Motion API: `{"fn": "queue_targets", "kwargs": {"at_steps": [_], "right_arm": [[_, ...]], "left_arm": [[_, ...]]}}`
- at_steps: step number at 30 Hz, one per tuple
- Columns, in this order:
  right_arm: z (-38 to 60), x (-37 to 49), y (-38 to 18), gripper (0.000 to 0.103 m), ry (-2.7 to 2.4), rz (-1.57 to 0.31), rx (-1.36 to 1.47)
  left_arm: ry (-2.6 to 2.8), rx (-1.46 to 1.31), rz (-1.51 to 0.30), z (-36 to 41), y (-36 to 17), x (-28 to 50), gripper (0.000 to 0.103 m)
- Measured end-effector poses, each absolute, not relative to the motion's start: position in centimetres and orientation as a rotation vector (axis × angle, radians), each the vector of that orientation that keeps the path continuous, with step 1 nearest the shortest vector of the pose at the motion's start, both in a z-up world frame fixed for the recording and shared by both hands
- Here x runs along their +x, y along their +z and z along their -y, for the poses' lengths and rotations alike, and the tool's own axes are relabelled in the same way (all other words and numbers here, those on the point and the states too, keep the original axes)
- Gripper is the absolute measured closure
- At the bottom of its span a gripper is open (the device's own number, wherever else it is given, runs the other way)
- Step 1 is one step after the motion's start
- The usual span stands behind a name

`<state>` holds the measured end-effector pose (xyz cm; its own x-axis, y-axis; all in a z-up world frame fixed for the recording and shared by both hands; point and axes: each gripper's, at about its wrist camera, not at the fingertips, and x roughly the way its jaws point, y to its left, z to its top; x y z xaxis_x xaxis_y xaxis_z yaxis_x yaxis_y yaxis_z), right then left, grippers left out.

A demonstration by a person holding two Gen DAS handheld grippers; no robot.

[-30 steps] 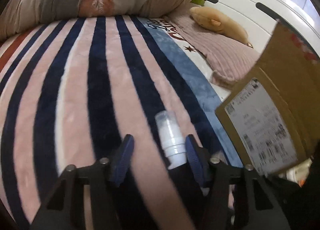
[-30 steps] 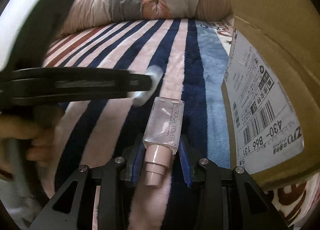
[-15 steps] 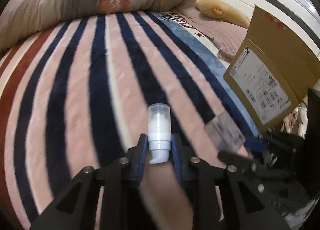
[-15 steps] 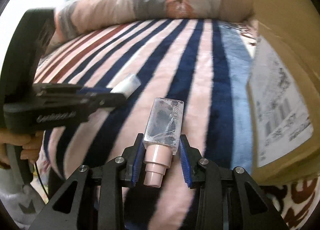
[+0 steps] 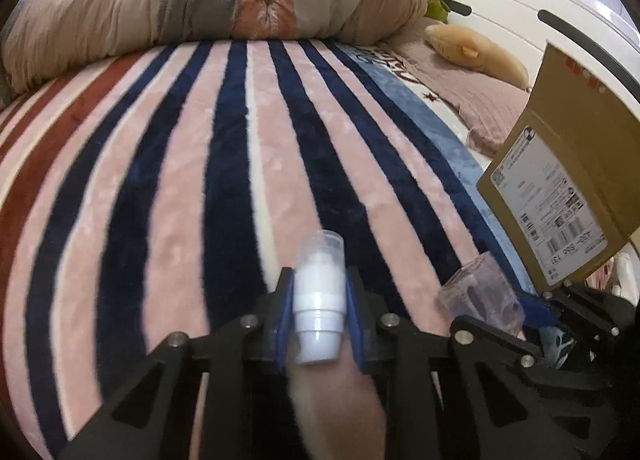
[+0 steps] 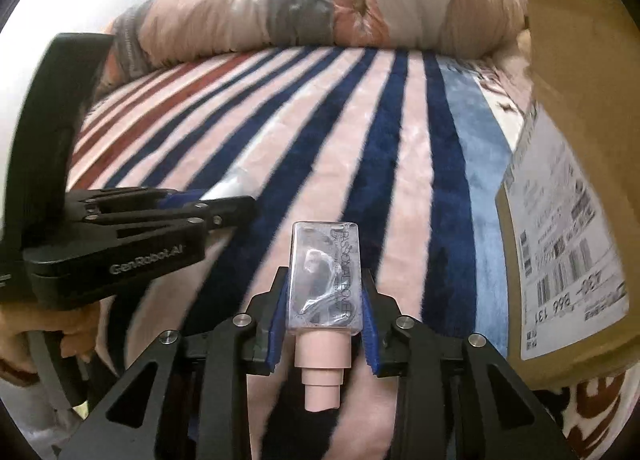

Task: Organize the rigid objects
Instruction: 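Lower the clear bottle into the box with the right gripper while the left gripper releases the white bottle there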

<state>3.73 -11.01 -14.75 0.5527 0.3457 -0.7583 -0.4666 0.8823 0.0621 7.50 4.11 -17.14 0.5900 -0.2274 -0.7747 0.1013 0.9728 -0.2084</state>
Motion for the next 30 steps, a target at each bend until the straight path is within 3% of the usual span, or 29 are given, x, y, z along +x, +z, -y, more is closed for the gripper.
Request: {"fn": "queue_targets", "kwargs": {"at_steps": [9, 19, 25, 30], "right_arm": [[10.5, 1.1, -6.7, 0.076, 0.566, -0.641, -0.150], [17.0, 0.7, -0.2, 0.076, 0.463, -0.459, -0.126], [23.5, 2.3, 0.2, 0.076, 0.341, -0.469, -0.100], [29.0, 5.2, -1.5, 0.076, 0.241, -0.590, -0.080]], "left_arm": [[-0.161, -0.141, -0.783, -6.1, -9.7, 4.4, 0.082], [-0.320, -0.035, -0.596, 0.5, 1.0, 4.4, 0.082], [-0.478, 0.024, -0.578, 8.8, 4.2, 6.8, 0.082], [-0.570, 0.053, -0.630, 14.6, 4.1, 9.1, 0.082]]}}
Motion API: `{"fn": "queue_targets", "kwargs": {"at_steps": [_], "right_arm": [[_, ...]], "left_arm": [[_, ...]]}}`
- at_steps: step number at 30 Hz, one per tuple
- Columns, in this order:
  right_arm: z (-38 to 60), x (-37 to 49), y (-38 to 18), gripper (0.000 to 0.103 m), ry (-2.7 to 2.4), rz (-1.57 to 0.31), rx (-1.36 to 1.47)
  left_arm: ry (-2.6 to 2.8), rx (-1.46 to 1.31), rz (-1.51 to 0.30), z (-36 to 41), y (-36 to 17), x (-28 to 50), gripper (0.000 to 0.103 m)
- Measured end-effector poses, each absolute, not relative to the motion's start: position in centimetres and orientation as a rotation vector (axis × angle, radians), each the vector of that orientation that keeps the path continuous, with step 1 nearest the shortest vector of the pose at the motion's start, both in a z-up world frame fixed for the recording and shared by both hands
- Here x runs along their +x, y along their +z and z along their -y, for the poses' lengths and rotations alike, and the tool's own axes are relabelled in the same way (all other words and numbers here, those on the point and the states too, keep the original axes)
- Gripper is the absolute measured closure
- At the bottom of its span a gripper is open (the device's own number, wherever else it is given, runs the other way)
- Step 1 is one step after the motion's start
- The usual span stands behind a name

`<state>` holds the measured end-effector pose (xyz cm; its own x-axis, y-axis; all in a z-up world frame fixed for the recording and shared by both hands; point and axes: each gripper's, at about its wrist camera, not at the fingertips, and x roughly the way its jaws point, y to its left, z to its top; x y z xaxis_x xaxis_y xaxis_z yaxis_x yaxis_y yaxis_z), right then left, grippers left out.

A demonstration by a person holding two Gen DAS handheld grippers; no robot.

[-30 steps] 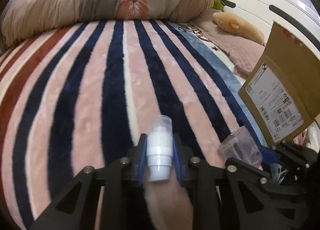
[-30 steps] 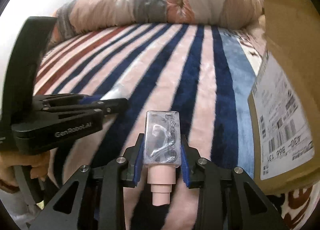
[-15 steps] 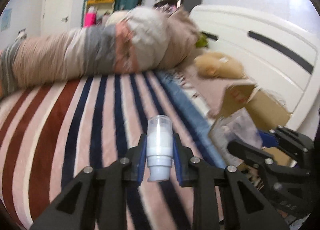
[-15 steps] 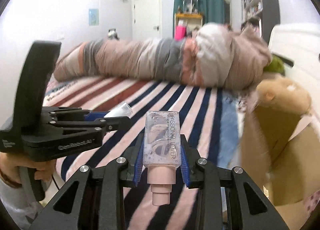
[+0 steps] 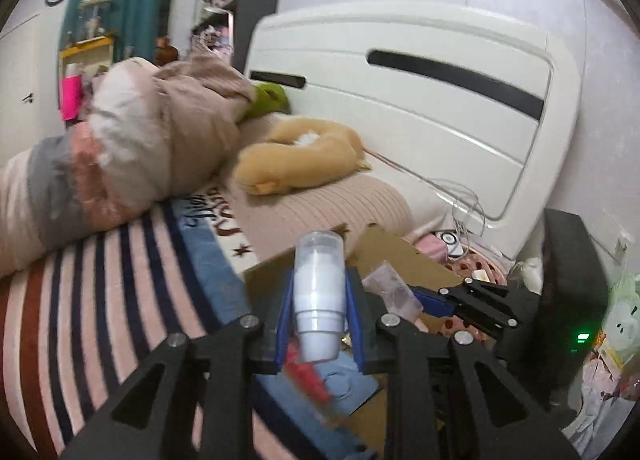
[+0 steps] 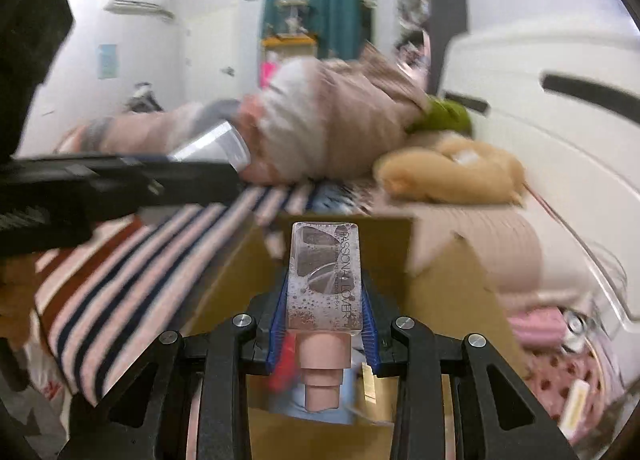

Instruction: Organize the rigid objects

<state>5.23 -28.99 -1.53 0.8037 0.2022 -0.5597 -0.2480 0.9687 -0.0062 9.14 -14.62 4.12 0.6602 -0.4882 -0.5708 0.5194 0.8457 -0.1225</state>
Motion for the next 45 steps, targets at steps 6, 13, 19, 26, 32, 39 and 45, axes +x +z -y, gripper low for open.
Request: {"fn": "queue_targets", "kwargs": {"at_steps": [6, 13, 19, 26, 32, 39, 45], "right_arm": [[31.1, 7.5, -5.1, 0.076, 0.223, -0.751, -0.176], [30.4, 7.3, -5.6, 0.076, 0.212, -0.765, -0.220], [31.1, 6.7, -5.0, 0.076, 0.235, -0.746, -0.172], [31.5, 6.7, -4.8, 0.076, 0.241, -0.741, -0.164], [31.5, 6.3, -4.7, 0.076, 0.245, -0.739, -0.164], [31.6, 5.6, -3.0, 0.056, 0.327, -0.675, -0.110], [31.4, 3.9, 0.6, 0.028, 0.451, -0.523, -0.048]], "left_arm": [[-0.588, 0.101, -0.693, 18.1, 2.7, 10.5, 0.082], [-0.577, 0.154, -0.735, 18.9, 1.3, 11.0, 0.082], [-0.561, 0.190, -0.774, 19.4, 0.4, 11.5, 0.082], [-0.508, 0.223, -0.796, 19.9, -0.5, 12.3, 0.082], [-0.493, 0.211, -0.798, 19.4, -0.7, 12.3, 0.081], [-0.485, 0.123, -0.697, 16.9, 1.5, 9.7, 0.039], [-0.372, 0.050, -0.567, 12.9, 4.3, 5.9, 0.012]]}}
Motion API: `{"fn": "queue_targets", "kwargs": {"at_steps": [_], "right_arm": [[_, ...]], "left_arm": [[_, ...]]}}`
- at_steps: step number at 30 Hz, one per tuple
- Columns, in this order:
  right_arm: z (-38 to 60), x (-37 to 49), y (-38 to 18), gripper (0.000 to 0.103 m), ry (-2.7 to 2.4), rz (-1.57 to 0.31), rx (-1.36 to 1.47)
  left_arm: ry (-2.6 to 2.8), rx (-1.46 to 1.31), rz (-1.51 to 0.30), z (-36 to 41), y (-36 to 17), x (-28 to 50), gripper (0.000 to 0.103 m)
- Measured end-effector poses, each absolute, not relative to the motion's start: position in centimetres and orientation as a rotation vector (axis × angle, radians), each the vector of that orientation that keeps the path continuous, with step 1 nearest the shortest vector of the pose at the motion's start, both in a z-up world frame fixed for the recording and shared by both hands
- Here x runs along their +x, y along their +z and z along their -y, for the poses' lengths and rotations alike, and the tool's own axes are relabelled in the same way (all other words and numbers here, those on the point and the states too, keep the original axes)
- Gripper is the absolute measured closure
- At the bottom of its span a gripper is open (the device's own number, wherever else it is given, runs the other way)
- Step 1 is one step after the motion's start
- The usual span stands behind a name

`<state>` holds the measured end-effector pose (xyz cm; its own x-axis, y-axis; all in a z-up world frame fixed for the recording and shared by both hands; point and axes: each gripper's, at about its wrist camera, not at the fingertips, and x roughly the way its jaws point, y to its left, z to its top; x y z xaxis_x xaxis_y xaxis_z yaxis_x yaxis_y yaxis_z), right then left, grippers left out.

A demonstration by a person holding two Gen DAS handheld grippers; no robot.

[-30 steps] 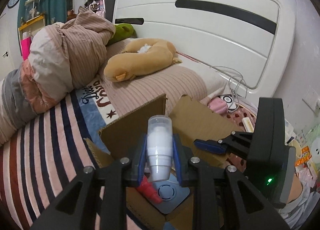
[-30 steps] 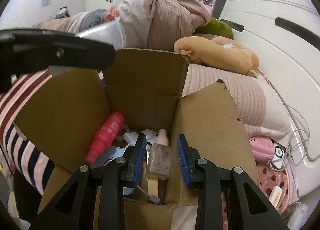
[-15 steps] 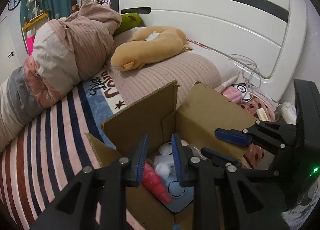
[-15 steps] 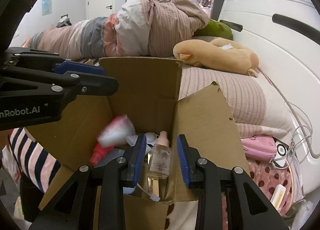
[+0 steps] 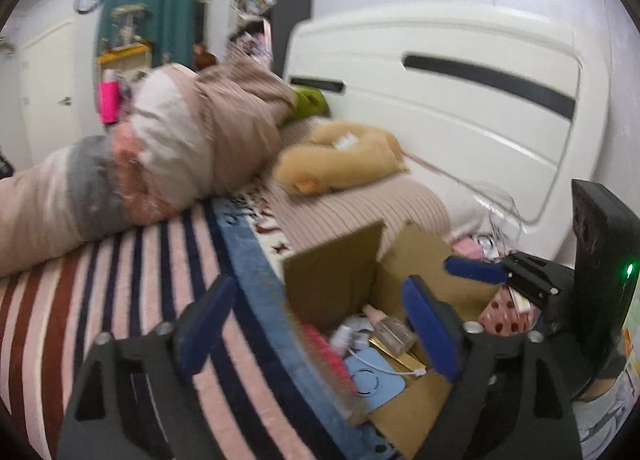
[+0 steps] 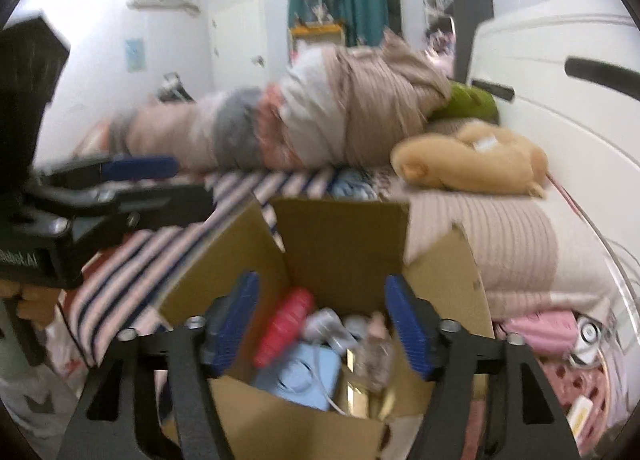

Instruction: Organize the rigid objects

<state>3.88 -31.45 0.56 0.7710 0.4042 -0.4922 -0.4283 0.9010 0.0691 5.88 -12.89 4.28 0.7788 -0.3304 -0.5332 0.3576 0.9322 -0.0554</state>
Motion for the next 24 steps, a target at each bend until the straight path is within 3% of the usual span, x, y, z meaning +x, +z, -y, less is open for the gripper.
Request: {"fn": "queue_targets", "kwargs": {"at_steps": [2, 5, 24], "right_arm": [[31.3, 3.3, 1.6, 0.014, 0.471, -0.468, -0.046], [30.7, 2.6, 2.6, 0.003, 0.518, -0.407, -0.054], [29.3, 2.0, 1.8, 0.001, 0.622, -0.383, -0.037]], "left_arm": [[-0.310, 0.023, -0.527, 11.3, 4.8, 4.6, 0.006], [-0.235, -0.021, -0.508, 9.1, 5.0, 3.1, 0.002], [-0.032, -0.067, -0.522, 4.6, 3.1, 1.7, 0.002]]}}
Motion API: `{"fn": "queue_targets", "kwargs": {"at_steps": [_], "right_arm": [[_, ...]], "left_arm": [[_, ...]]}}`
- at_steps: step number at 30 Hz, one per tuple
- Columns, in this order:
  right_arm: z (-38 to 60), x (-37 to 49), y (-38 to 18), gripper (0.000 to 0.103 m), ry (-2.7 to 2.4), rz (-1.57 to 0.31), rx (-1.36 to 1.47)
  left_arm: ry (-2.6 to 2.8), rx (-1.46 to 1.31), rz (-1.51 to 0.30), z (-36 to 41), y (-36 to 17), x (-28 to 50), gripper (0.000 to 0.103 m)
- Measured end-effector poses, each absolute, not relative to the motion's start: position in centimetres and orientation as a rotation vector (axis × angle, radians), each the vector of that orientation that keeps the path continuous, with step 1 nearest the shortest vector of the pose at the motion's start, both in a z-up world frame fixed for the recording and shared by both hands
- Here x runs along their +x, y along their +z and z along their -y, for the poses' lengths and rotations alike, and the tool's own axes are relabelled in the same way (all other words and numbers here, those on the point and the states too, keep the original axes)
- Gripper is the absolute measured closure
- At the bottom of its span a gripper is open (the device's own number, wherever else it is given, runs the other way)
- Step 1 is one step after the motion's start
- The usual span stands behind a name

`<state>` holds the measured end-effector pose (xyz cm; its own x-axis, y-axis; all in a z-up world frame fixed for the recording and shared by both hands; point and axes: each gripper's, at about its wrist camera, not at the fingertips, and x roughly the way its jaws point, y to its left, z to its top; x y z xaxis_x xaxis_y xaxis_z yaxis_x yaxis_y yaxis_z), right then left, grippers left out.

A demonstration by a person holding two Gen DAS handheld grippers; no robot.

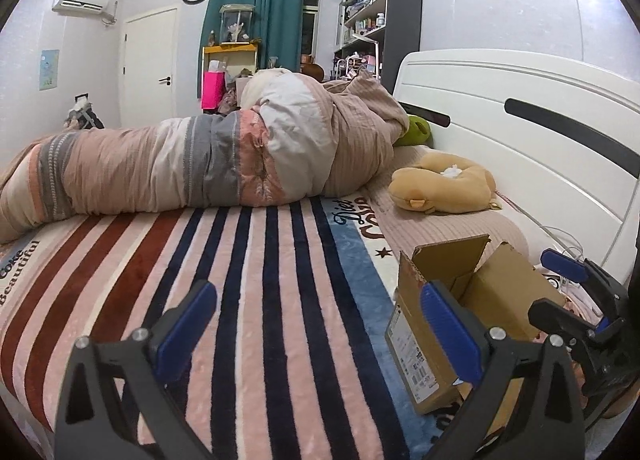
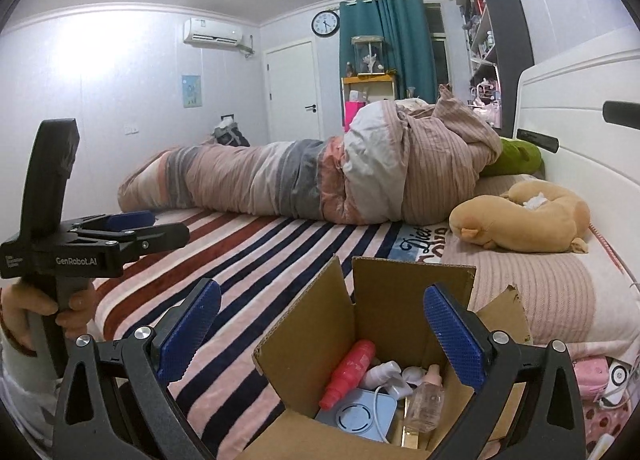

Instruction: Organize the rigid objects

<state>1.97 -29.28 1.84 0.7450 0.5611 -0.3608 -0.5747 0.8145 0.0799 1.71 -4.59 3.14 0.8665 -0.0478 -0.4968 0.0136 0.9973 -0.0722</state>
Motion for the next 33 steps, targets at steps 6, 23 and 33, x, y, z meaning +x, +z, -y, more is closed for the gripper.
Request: {"fn": "queue_targets", "kwargs": {"at_steps": [6, 23, 33], "right_arm": [[29.34, 2.03, 1.85, 0.001, 0.621, -0.384, -0.034], [28.98, 1.44, 2.29, 0.001, 0.602, -0.387, -0.014], [29.17, 1.47, 2.30, 0.001, 0.603, -0.387, -0.014]], "left_arm": [[-0.022, -0.063, -0.528, 4.65, 3.02, 1.83, 0.002], [-0.018, -0.057, -0.525, 4.50, 2.97, 1.69, 0.002], [-0.014, -0.055, -0.525, 4.40, 2.97, 1.59, 0.002]]}}
